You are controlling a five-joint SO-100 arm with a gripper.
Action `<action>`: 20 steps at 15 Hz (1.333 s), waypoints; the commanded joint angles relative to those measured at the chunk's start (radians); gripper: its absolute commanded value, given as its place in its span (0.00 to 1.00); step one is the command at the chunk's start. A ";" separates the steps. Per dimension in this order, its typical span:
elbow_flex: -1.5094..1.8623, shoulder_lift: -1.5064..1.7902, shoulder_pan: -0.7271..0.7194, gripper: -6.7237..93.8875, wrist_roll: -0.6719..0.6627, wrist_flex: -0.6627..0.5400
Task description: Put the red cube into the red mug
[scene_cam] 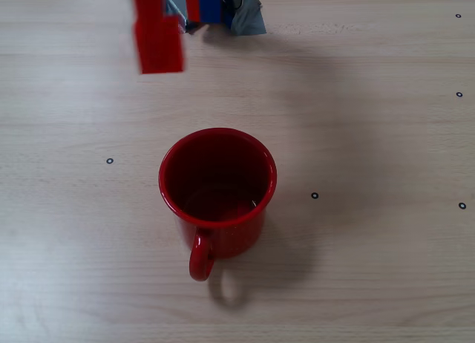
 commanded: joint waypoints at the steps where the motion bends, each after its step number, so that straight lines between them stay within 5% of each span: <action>1: -0.124 0.060 -0.054 0.07 0.035 0.044; 6: -0.245 -0.161 -0.120 0.07 0.100 0.008; 17: 0.087 -0.249 -0.109 0.07 0.110 -0.339; 19: 0.138 -0.225 -0.110 0.15 0.083 -0.365; 20: 0.152 -0.218 -0.110 0.27 0.075 -0.371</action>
